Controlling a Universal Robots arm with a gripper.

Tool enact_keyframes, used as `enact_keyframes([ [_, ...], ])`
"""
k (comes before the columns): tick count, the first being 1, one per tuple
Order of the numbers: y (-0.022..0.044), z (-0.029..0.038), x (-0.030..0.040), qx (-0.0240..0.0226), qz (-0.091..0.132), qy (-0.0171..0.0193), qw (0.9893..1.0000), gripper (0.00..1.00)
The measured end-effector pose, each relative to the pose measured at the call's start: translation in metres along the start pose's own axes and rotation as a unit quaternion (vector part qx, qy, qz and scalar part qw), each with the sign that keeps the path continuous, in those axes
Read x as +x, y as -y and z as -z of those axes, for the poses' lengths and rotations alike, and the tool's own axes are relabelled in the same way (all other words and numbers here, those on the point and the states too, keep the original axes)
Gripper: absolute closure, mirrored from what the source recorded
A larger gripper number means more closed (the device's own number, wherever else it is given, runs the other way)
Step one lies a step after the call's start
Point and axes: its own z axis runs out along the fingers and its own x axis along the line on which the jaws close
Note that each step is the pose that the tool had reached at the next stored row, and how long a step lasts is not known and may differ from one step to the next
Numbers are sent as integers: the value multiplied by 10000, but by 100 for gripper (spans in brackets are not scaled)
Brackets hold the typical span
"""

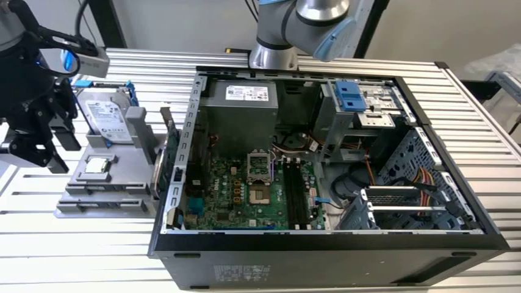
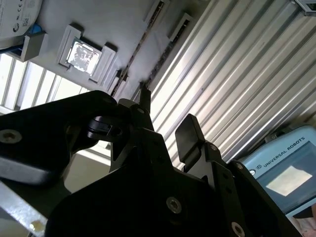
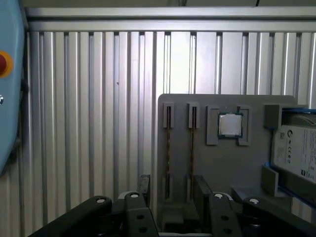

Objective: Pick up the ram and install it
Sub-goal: 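Pick up the ram and move it above insertion slot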

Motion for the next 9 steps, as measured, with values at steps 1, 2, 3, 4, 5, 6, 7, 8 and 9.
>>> enact_keyframes([
  [1, 0, -6, 0, 0, 0, -1, 10000, 0],
  [2, 0, -12, -1, 0, 0, -3, 10000, 0],
  [3, 0, -18, -2, 0, 0, -4, 10000, 0],
  [4, 0, -24, -2, 0, 0, -6, 10000, 0],
  [5, 0, -29, -2, 0, 0, -7, 10000, 0],
  [6, 0, -34, -3, 0, 0, -9, 10000, 0],
  [7, 0, -41, -3, 0, 0, -11, 10000, 0],
  [8, 0, -48, -3, 0, 0, -12, 10000, 0],
  [9, 0, -54, -4, 0, 0, -14, 10000, 0],
])
